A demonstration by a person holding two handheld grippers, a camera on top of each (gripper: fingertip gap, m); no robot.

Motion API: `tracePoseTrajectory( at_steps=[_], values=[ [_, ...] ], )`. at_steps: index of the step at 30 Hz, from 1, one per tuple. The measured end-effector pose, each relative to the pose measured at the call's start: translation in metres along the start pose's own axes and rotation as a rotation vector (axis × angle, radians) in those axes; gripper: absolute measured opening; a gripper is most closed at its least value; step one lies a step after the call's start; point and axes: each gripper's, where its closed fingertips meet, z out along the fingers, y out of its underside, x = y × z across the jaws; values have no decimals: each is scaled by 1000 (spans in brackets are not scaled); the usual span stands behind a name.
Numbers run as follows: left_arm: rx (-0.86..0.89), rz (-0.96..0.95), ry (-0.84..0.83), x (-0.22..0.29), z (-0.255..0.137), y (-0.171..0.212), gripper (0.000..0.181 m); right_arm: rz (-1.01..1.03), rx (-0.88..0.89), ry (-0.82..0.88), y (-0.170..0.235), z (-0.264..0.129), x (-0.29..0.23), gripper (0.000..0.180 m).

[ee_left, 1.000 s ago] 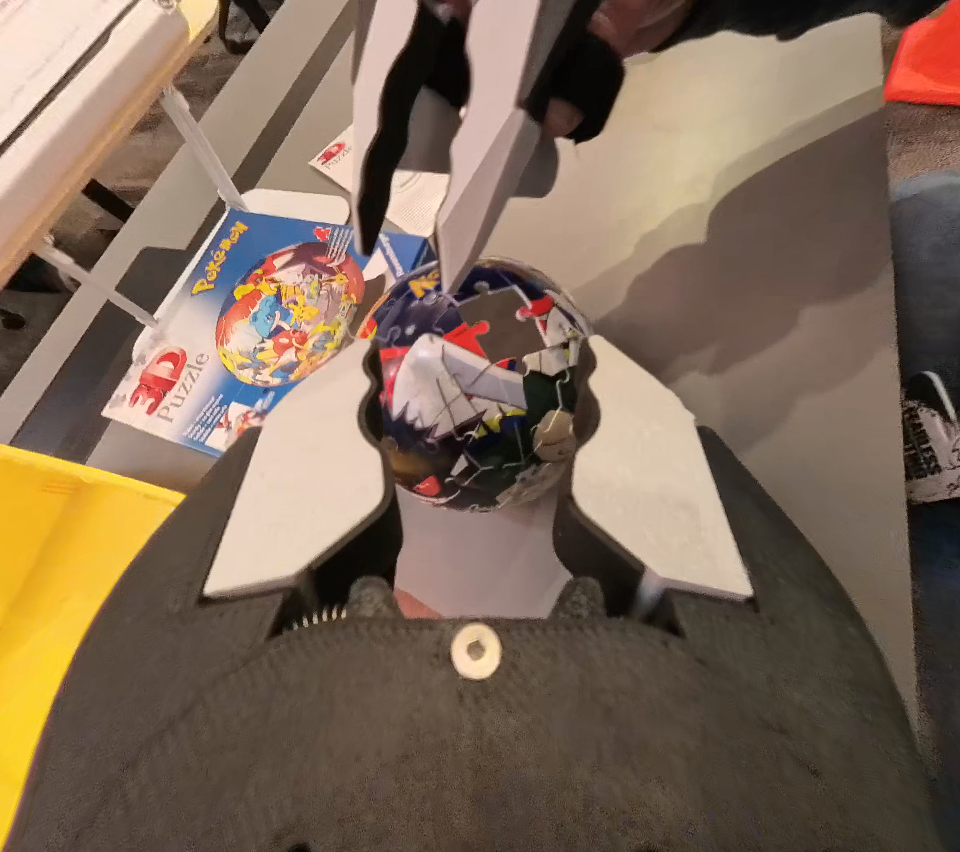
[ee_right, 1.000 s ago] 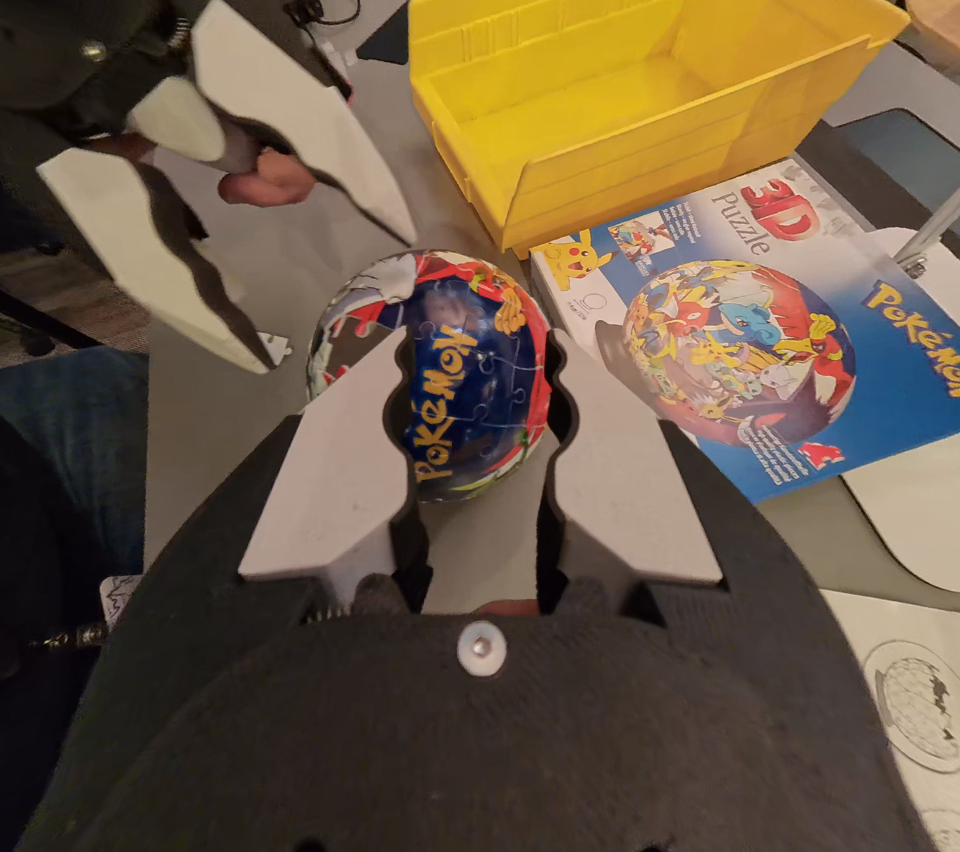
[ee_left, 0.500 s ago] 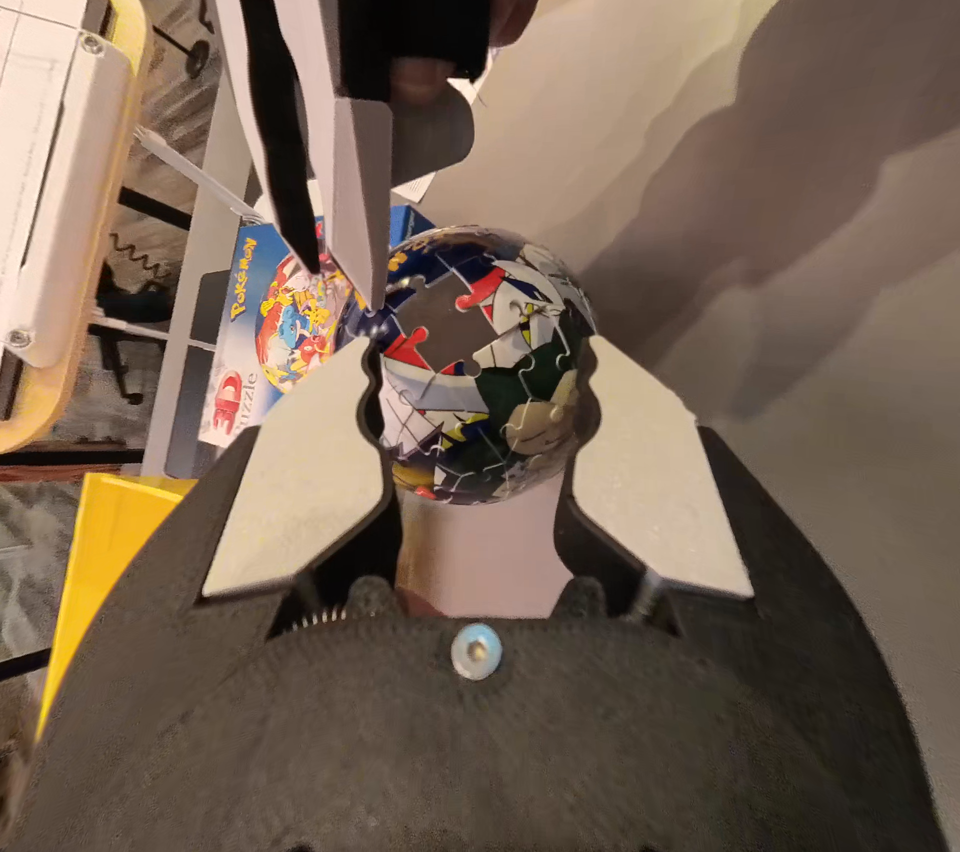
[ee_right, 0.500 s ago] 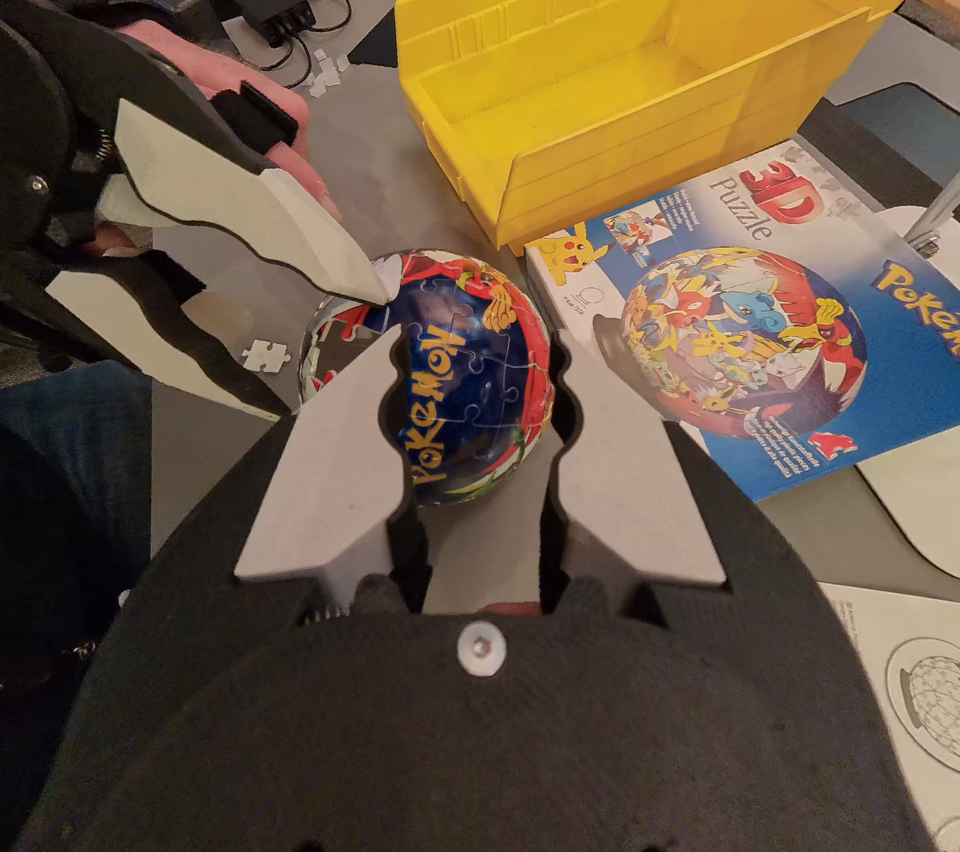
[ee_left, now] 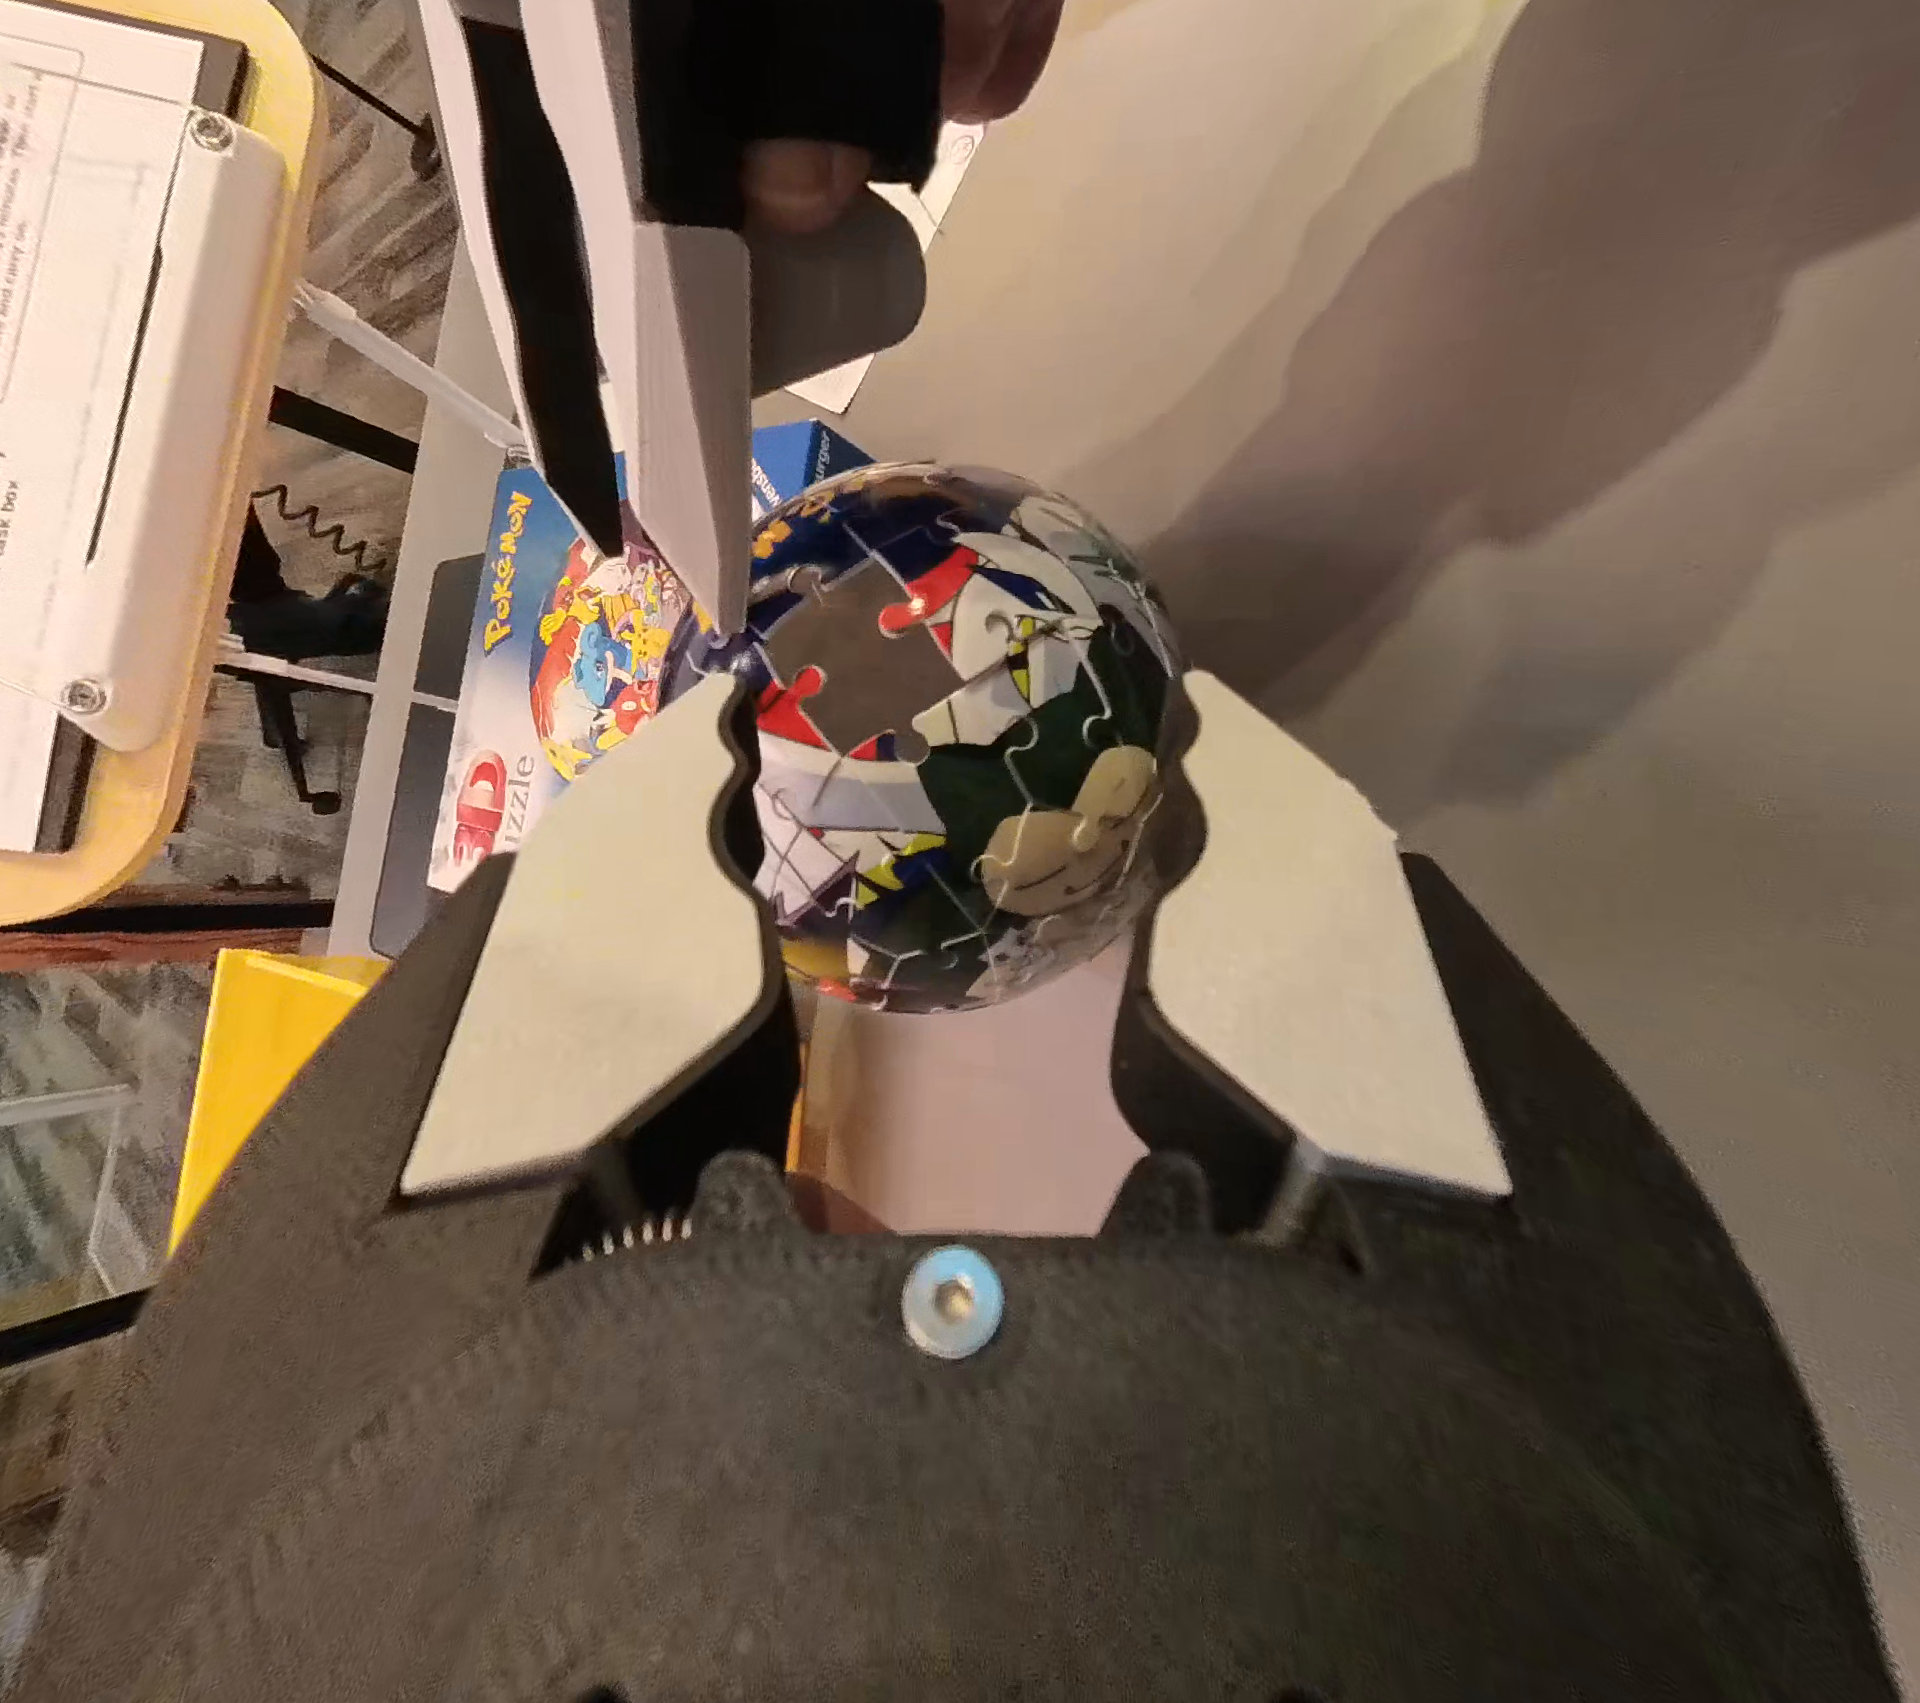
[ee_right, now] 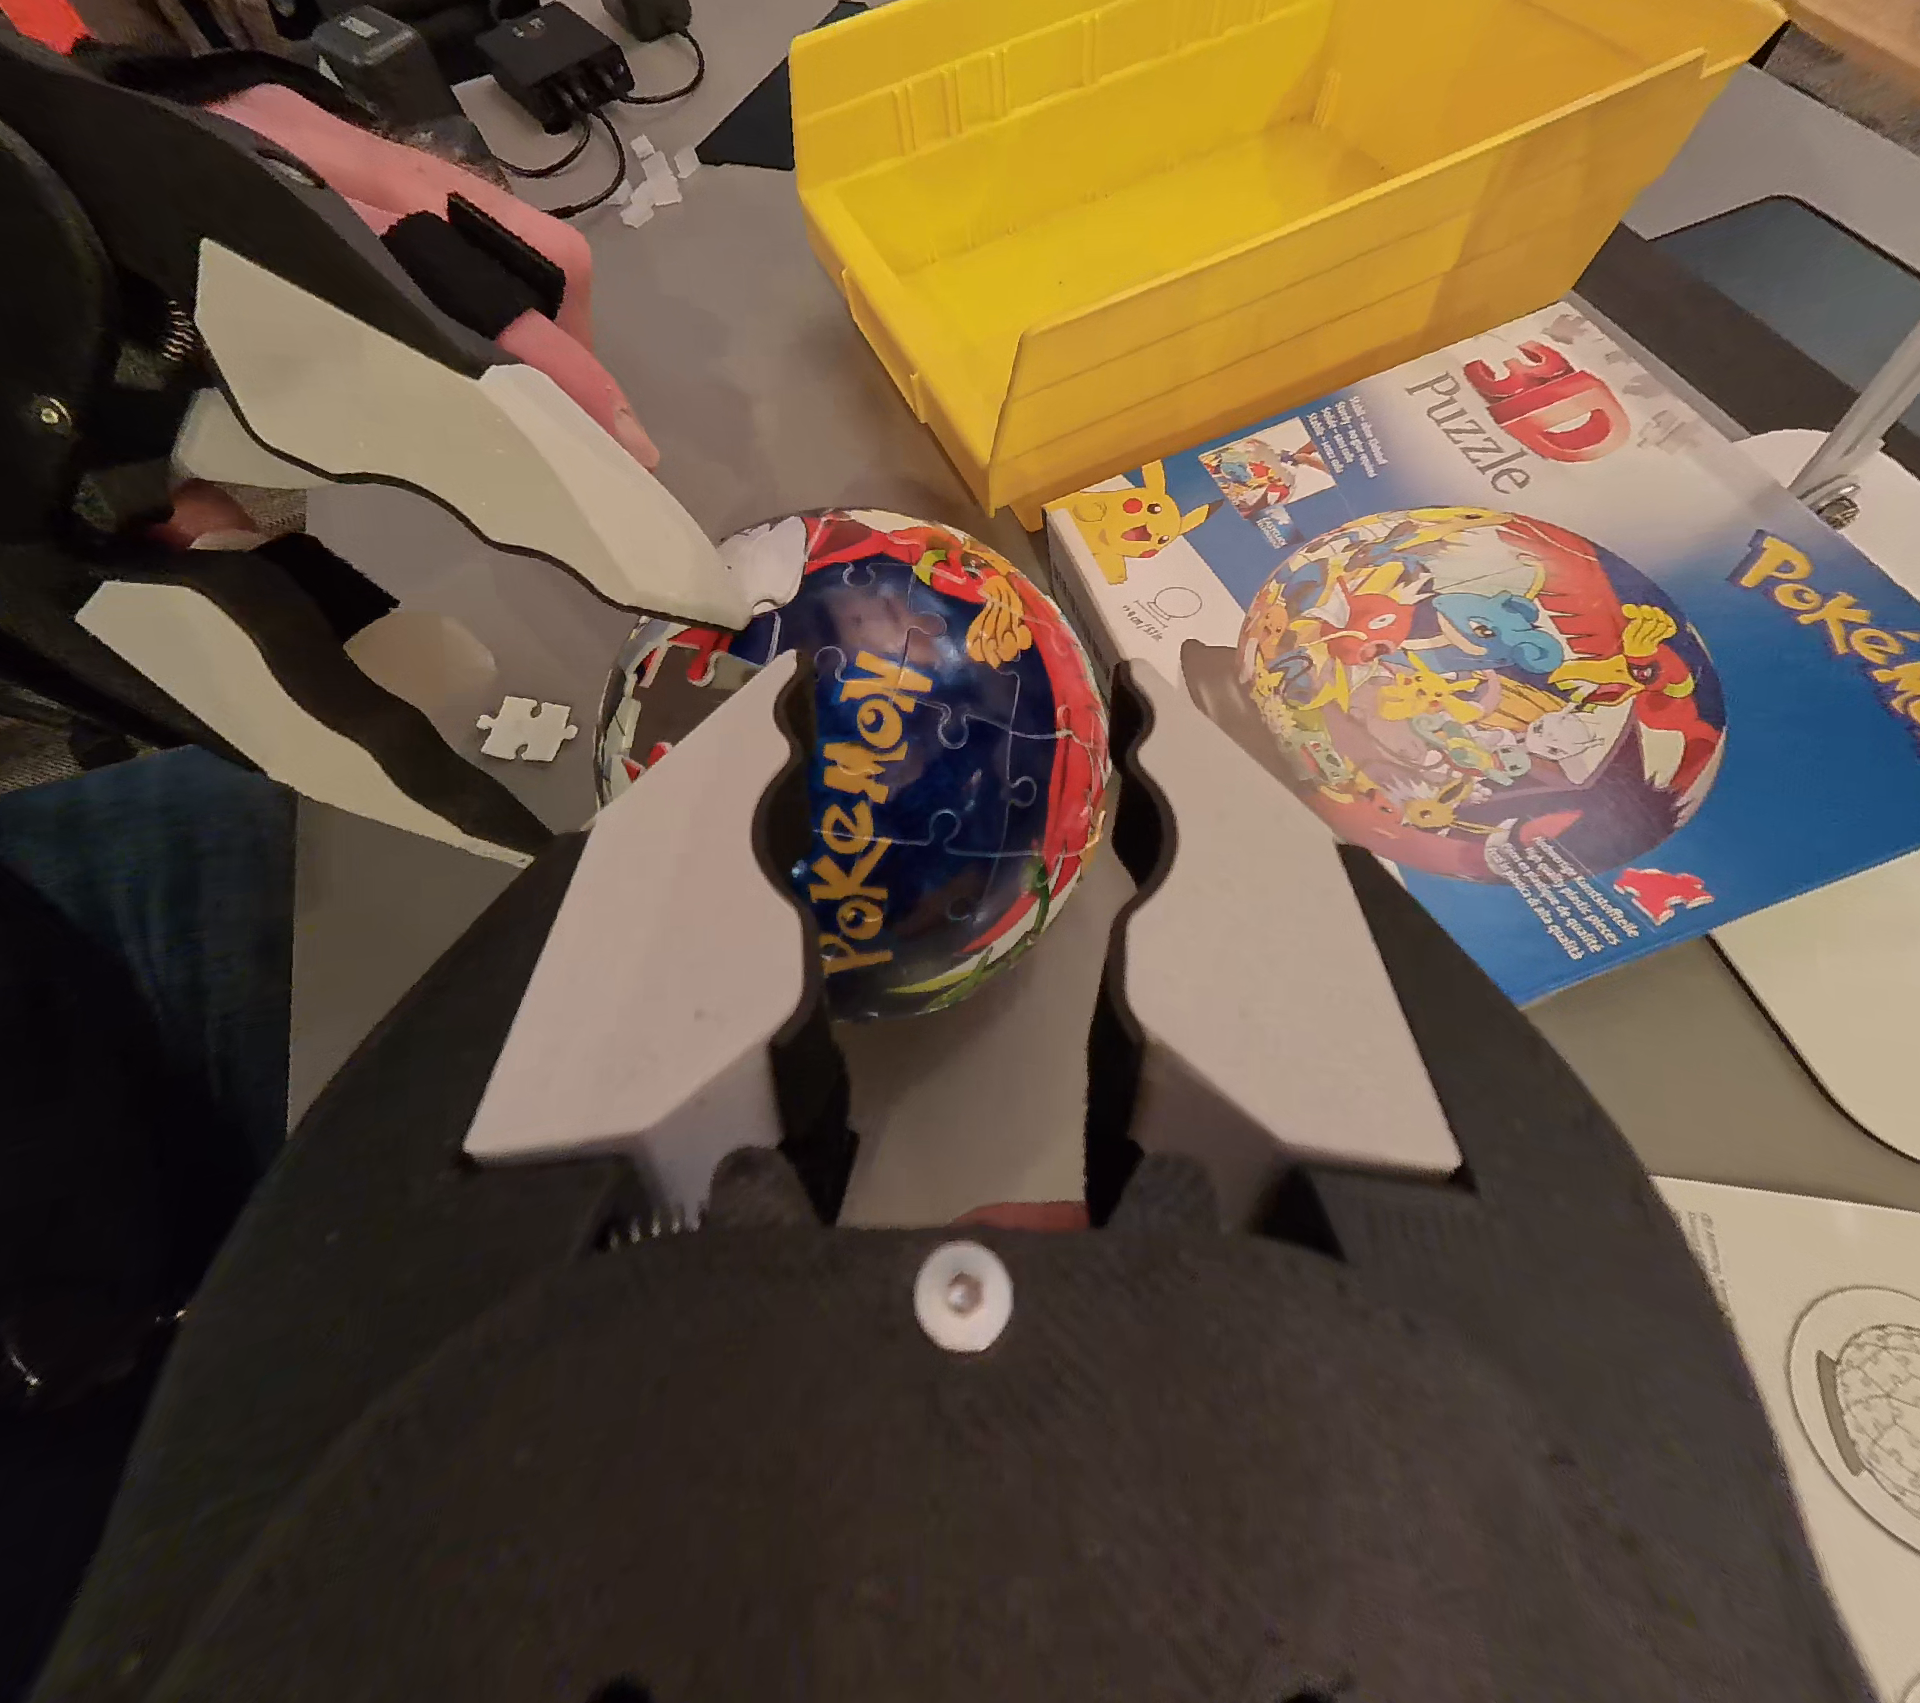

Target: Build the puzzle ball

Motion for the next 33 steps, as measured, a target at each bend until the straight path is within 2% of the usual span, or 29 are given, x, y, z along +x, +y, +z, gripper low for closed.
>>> tracePoseTrajectory(
  at_steps=[7,9,14,16,29,33],
  values=[
    [1,42,-3,0,0,2,72,-22,1,19,-1,0,1,56],
    [23,11,14,0,-3,-2,66,-22,6,23,-1,-1,2,57],
    [26,-84,-20,-16,-8,2,76,-42,9,31,-2,-1,-1,58],
    [-27,-58,12,-8,-1,11,77,-45,9,32,-3,1,-1,58],
    [-41,67,-23,-5,-2,16,75,-52,7,42,-7,5,-1,58],
    [-44,86,-10,-6,-1,17,75,-74,-1,27,-8,4,-8,64]
  ],
)
